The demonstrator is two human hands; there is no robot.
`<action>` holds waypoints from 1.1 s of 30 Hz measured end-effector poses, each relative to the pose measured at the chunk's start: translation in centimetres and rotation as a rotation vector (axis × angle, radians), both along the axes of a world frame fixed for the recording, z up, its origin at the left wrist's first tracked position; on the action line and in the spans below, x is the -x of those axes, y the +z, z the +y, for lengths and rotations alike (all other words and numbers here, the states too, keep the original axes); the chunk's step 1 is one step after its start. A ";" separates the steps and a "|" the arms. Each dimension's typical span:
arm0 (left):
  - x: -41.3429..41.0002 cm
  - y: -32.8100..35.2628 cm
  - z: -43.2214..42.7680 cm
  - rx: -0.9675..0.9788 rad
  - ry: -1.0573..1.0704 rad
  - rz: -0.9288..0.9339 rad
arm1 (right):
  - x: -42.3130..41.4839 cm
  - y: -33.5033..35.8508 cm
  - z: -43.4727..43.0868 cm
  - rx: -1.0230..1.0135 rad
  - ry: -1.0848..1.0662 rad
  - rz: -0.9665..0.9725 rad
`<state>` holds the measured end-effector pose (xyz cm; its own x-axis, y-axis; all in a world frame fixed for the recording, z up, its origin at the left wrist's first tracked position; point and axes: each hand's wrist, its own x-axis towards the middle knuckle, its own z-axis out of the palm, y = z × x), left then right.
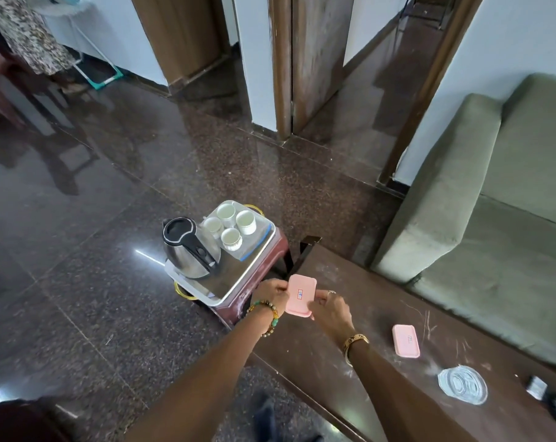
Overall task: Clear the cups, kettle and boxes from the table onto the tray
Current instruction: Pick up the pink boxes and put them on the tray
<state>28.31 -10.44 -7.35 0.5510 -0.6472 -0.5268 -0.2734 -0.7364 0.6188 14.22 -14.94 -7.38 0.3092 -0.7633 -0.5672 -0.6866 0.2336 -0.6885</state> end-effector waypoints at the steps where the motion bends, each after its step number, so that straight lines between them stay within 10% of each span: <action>1: -0.5 0.2 -0.3 0.010 0.015 -0.005 | -0.5 0.2 -0.3 0.001 0.007 -0.004; 33: -23.6 -12.7 -16.9 -0.208 -0.285 0.015 | -27.0 -14.0 -13.8 -0.070 -0.179 0.150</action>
<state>51.92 -27.33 -20.06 0.3549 -0.6517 -0.6703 -0.4783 -0.7426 0.4688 41.18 -28.70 -21.34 0.0809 -0.7558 -0.6497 -0.7235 0.4039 -0.5599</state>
